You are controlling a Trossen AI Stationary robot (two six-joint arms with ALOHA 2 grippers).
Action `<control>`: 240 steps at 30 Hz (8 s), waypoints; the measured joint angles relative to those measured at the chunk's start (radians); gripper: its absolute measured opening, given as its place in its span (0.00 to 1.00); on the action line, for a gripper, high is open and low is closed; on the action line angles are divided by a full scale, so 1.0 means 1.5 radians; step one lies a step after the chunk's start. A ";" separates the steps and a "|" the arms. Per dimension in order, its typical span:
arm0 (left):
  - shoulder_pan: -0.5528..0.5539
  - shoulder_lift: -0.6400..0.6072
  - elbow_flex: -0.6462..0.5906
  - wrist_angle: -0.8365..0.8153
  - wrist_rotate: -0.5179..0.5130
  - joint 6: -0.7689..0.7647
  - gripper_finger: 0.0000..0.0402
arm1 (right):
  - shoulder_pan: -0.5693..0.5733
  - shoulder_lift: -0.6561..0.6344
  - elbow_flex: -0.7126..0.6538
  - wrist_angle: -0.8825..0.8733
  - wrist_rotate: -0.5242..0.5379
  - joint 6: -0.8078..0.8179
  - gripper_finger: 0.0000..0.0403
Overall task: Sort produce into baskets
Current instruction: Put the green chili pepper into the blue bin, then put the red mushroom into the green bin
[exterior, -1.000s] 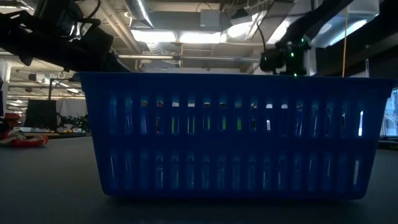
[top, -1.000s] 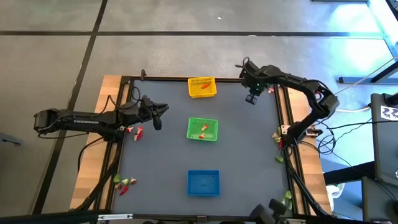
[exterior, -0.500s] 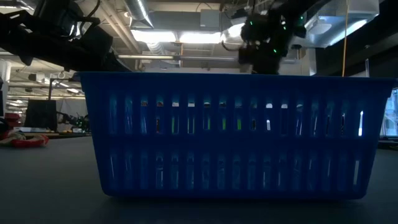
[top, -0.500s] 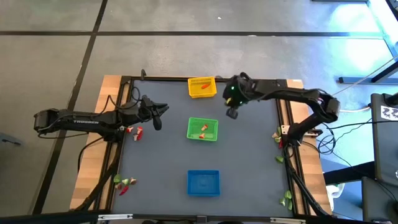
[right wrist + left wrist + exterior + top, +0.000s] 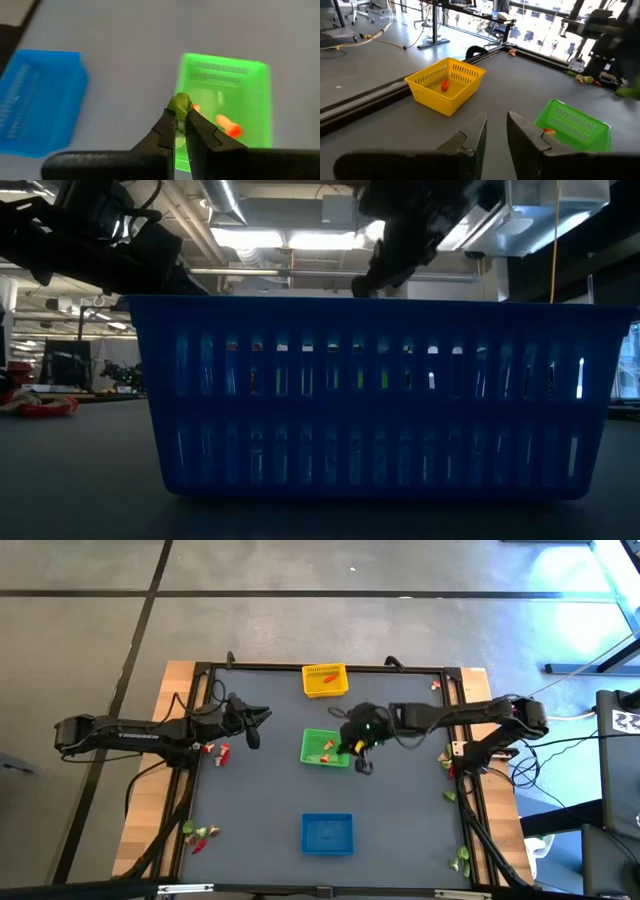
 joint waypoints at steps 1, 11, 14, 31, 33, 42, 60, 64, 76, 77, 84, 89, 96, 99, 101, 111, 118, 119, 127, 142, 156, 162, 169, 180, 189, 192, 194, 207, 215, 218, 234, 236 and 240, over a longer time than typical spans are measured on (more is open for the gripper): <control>0.000 0.000 0.000 0.000 0.000 -0.005 0.18 | 0.014 0.000 0.000 0.002 0.000 -0.001 0.05; 0.000 0.000 0.000 0.001 0.000 -0.050 0.18 | 0.137 0.000 0.000 0.014 0.001 -0.003 0.05; 0.000 0.000 0.000 0.001 0.000 -0.050 0.18 | 0.169 0.001 0.000 0.015 0.002 -0.003 0.05; 0.000 0.000 -0.001 0.000 0.000 -0.033 0.18 | 0.275 0.128 0.000 0.156 -0.003 0.077 0.05; 0.000 0.000 -0.003 0.000 0.000 -0.027 0.18 | 0.273 0.138 0.000 0.162 -0.019 0.101 0.05; 0.000 0.000 -0.006 -0.001 0.000 -0.025 0.18 | 0.273 0.195 0.000 0.151 -0.022 0.106 0.05; 0.000 0.000 -0.006 -0.001 0.000 -0.010 0.18 | 0.273 0.202 0.000 0.150 0.001 0.080 0.33; 0.000 0.000 -0.006 -0.001 0.000 -0.012 0.18 | 0.273 0.171 0.000 0.147 0.015 0.049 0.36; 0.000 0.000 -0.006 -0.001 0.000 -0.013 0.18 | 0.249 0.024 0.001 -0.039 0.193 0.012 0.35; 0.000 0.000 -0.006 0.000 0.000 -0.014 0.18 | 0.242 0.013 0.001 -0.068 0.199 0.012 0.35; 0.000 0.000 -0.006 0.000 0.000 -0.018 0.18 | 0.172 -0.041 0.001 -0.224 0.217 0.013 0.35; 0.000 0.000 -0.006 0.000 0.000 -0.032 0.18 | 0.102 -0.062 0.001 -0.327 0.217 0.008 0.35; 0.000 0.000 -0.006 0.000 0.000 -0.032 0.18 | -0.024 -0.067 0.001 -0.443 0.234 -0.039 0.35; 0.000 0.000 -0.006 0.000 0.000 -0.033 0.18 | -0.083 -0.067 0.000 -0.467 0.261 -0.060 0.35; 0.000 0.000 -0.006 0.000 0.000 -0.032 0.18 | -0.125 -0.067 0.000 -0.474 0.286 -0.074 0.35; 0.000 0.000 -0.006 0.000 0.000 -0.045 0.18 | -0.358 -0.067 0.000 -0.472 0.351 -0.140 0.35; 0.000 0.000 -0.006 0.000 0.000 -0.052 0.18 | -0.500 -0.067 0.000 -0.406 0.352 -0.148 0.35; 0.000 0.000 -0.006 0.000 0.000 -0.055 0.18 | -0.515 -0.066 0.000 -0.401 0.353 -0.148 0.35; 0.000 0.000 -0.006 -0.001 0.000 -0.079 0.18 | -0.601 -0.023 0.000 -0.419 0.355 -0.131 0.45; 0.000 0.000 -0.006 -0.001 0.000 -0.105 0.18 | -0.626 0.138 0.000 -0.399 0.458 -0.179 0.47; 0.000 0.000 -0.006 -0.002 0.000 -0.087 0.18 | -0.630 0.246 0.000 -0.374 0.532 -0.215 0.45; 0.000 0.000 -0.006 -0.003 0.000 -0.084 0.18 | -0.630 0.256 0.000 -0.341 0.521 -0.262 0.45; 0.000 0.000 -0.006 -0.020 0.000 -0.084 0.18 | -0.630 0.256 0.000 -0.340 0.485 -0.273 0.44; 0.000 0.000 -0.006 -0.021 0.000 -0.085 0.18 | -0.636 0.255 0.001 -0.358 0.442 -0.271 0.24; 0.000 0.000 -0.006 -0.021 0.000 -0.084 0.18 | -0.635 0.255 0.000 -0.380 0.437 -0.267 0.02; 0.000 0.000 -0.006 -0.021 0.000 -0.085 0.18 | -0.634 0.255 0.000 -0.380 0.447 -0.260 0.02; 0.000 0.000 -0.006 -0.021 0.000 -0.085 0.18 | -0.634 0.255 0.000 -0.381 0.470 -0.235 0.06; 0.000 0.000 -0.006 -0.012 0.000 -0.085 0.18 | -0.634 0.254 0.036 -0.498 0.502 -0.209 0.47; 0.000 0.000 -0.006 -0.011 0.000 -0.073 0.18 | -0.625 0.258 0.005 -0.486 0.509 -0.250 0.56; 0.000 0.000 -0.006 -0.012 0.000 -0.067 0.18 | -0.625 0.258 -0.016 -0.447 0.523 -0.254 0.56; 0.000 0.000 -0.006 -0.013 0.000 -0.067 0.18 | -0.625 0.258 -0.019 -0.404 0.524 -0.299 0.22; 0.000 0.000 -0.006 -0.012 0.000 -0.067 0.18 | -0.625 0.258 -0.018 -0.404 0.519 -0.301 0.17; 0.000 0.000 -0.006 -0.012 0.000 -0.067 0.18 | -0.615 0.258 -0.018 -0.412 0.510 -0.302 0.06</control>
